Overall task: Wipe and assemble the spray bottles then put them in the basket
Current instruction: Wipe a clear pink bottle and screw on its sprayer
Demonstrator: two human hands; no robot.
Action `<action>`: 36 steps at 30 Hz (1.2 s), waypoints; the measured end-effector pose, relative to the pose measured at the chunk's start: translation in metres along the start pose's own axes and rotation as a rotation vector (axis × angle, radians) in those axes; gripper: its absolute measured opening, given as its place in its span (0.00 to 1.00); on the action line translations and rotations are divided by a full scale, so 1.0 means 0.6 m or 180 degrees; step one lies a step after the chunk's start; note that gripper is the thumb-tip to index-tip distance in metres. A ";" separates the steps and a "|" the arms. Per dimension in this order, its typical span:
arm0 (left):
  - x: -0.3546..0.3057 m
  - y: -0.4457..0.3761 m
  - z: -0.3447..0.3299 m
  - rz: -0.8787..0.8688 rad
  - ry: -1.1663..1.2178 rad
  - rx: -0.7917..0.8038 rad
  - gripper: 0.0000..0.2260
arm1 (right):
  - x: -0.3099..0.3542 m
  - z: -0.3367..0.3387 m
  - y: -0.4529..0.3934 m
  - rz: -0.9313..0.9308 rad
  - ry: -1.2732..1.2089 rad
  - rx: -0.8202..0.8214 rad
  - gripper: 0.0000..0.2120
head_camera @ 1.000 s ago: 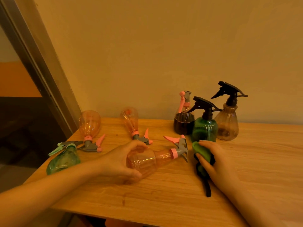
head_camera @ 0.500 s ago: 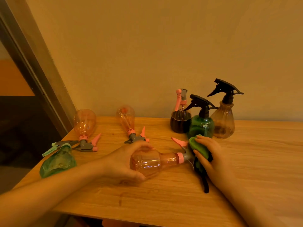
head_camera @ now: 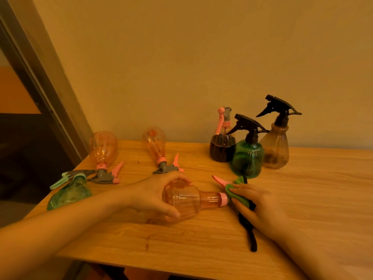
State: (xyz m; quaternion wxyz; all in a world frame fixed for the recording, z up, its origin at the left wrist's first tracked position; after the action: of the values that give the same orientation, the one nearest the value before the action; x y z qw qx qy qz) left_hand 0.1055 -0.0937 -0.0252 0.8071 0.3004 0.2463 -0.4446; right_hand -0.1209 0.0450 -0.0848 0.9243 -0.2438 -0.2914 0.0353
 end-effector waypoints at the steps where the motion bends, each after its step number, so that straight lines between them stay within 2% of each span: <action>1: -0.001 -0.001 0.001 0.0009 -0.0017 0.0031 0.33 | 0.000 0.002 0.004 0.0020 -0.0001 0.0010 0.16; 5: -0.003 -0.002 0.002 0.0016 -0.0011 0.0137 0.32 | 0.010 0.013 0.021 0.0090 -0.0023 0.0054 0.17; 10: -0.002 -0.004 0.004 0.0041 -0.0103 0.0243 0.32 | 0.014 0.029 0.037 0.0333 0.0003 0.0411 0.19; 16: -0.017 -0.017 0.008 -0.0163 -0.0294 0.0269 0.31 | -0.007 0.040 0.031 -0.0019 -0.0470 -0.0336 0.15; 18: -0.020 -0.022 0.009 -0.0194 -0.0277 0.0302 0.31 | -0.012 0.038 0.018 -0.0051 -0.0496 -0.0412 0.16; 26: -0.019 -0.028 0.013 -0.0178 -0.0195 0.0430 0.31 | 0.003 0.001 -0.049 -0.0009 -0.0068 -0.0258 0.18; 31: -0.018 -0.030 0.013 -0.0098 -0.0030 0.0451 0.30 | -0.011 -0.017 -0.042 0.0152 0.0327 0.0336 0.23; 36: -0.018 -0.036 0.017 -0.0024 -0.0127 0.0469 0.29 | -0.021 0.001 -0.022 0.0105 0.0177 0.0589 0.20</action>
State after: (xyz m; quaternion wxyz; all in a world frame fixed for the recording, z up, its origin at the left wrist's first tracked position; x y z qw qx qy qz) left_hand 0.0826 -0.1040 -0.0166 0.7859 0.3491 0.1980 -0.4704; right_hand -0.1328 0.0310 -0.0848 0.9499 -0.1630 -0.2572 0.0705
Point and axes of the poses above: each hand's wrist, its own y-axis away from the middle knuckle, its own z-axis out of the back of the hand, x = y × z, the point moved 4 cm from there along -y, towards the middle knuckle, and after that the axes turned 2 degrees about z, right-handed, at the moved point
